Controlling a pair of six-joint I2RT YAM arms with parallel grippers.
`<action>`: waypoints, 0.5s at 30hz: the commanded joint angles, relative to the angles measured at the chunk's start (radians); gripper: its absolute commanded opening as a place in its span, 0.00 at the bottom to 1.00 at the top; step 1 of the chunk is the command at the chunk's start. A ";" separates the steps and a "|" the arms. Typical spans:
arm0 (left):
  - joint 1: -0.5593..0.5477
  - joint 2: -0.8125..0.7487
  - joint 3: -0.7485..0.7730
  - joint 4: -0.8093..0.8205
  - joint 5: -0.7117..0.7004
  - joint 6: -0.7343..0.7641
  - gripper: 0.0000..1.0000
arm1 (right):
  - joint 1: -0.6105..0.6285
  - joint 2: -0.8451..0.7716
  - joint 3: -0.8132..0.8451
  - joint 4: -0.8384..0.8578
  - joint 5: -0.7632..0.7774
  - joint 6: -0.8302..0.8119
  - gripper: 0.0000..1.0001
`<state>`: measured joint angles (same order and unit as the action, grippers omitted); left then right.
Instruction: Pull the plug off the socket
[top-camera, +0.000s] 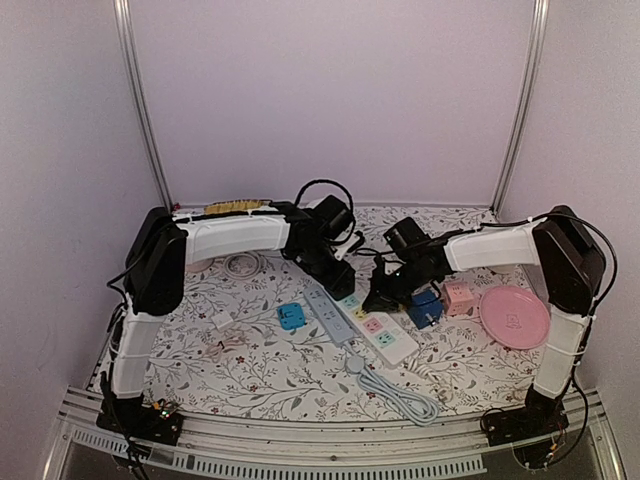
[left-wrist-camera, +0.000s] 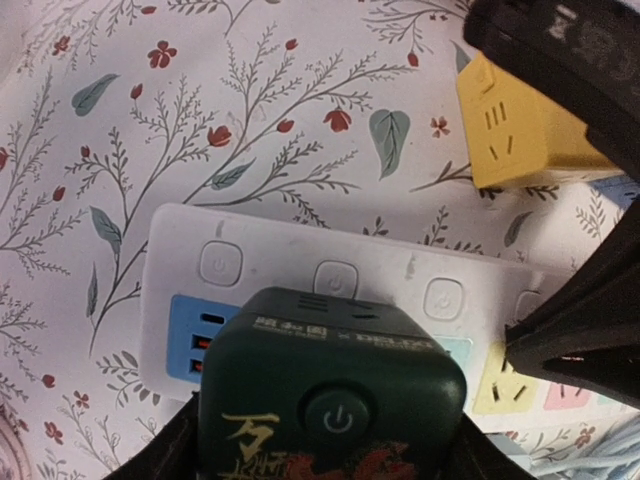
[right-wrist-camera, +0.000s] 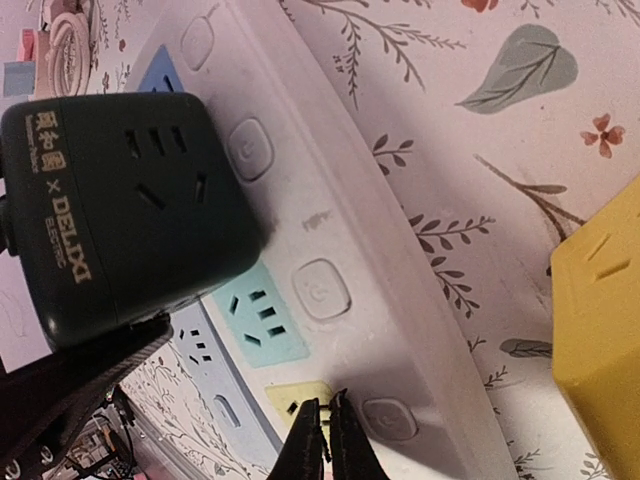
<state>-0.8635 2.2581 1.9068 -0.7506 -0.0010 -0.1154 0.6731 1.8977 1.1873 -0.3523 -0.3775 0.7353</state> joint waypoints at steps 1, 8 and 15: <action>-0.031 -0.113 -0.010 0.108 0.030 0.013 0.03 | -0.007 0.041 0.007 -0.009 0.016 0.004 0.07; -0.021 -0.056 0.144 0.002 0.063 -0.024 0.00 | -0.006 0.054 0.012 -0.049 0.061 -0.012 0.06; 0.038 0.001 0.223 -0.068 0.168 -0.085 0.00 | -0.004 0.069 0.015 -0.100 0.111 -0.038 0.06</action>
<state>-0.8547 2.2860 2.0399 -0.8814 0.0223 -0.1383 0.6716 1.9030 1.2205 -0.3428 -0.3588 0.7284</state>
